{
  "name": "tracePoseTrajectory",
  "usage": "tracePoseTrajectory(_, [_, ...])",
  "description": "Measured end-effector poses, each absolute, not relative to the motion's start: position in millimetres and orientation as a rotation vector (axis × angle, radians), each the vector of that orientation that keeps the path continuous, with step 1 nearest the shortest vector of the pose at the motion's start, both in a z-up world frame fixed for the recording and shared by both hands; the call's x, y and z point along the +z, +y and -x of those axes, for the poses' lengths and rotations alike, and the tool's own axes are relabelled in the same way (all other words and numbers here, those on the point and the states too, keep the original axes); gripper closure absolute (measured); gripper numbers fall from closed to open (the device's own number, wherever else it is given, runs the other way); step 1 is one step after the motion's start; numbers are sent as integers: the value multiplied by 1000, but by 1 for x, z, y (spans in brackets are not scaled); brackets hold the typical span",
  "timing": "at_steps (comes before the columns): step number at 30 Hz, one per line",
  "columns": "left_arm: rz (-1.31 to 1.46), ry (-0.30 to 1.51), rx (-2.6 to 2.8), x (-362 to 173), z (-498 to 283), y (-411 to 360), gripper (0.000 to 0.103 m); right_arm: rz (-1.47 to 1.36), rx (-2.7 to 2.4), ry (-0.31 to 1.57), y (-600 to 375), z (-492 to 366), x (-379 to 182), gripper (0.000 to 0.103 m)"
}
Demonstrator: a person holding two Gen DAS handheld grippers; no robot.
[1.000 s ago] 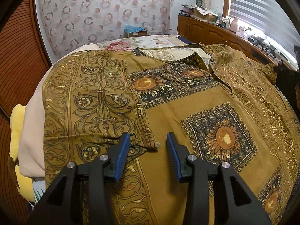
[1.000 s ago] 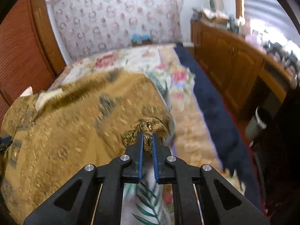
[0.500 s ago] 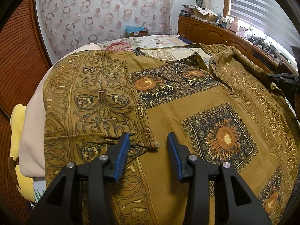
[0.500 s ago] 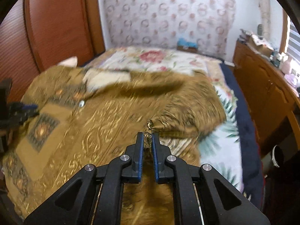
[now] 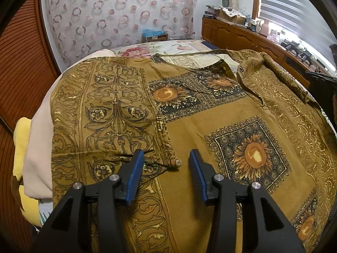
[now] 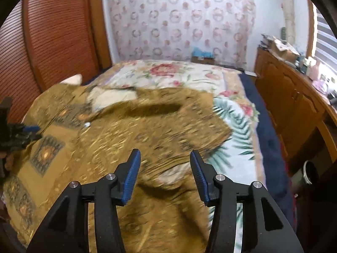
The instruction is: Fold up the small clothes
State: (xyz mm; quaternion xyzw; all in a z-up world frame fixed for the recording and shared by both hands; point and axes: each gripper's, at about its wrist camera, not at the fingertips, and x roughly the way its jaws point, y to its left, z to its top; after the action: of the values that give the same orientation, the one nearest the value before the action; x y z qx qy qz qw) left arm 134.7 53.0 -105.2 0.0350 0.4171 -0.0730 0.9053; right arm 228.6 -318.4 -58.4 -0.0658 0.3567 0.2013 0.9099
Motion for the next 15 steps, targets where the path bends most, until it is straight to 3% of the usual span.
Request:
tracePoseTrajectory(11, [-95,831,-123,-102,-130,51,59,-30,271,902,-353,-315,-103,53])
tracePoseTrajectory(13, [-99,808,-113,-99,-127,51,59,-31,276,906,-352,-320,-102,63])
tracePoseTrajectory(15, [-101,793,-113,-97,-126,51,59,12,290,907,-346,-322,-102,83])
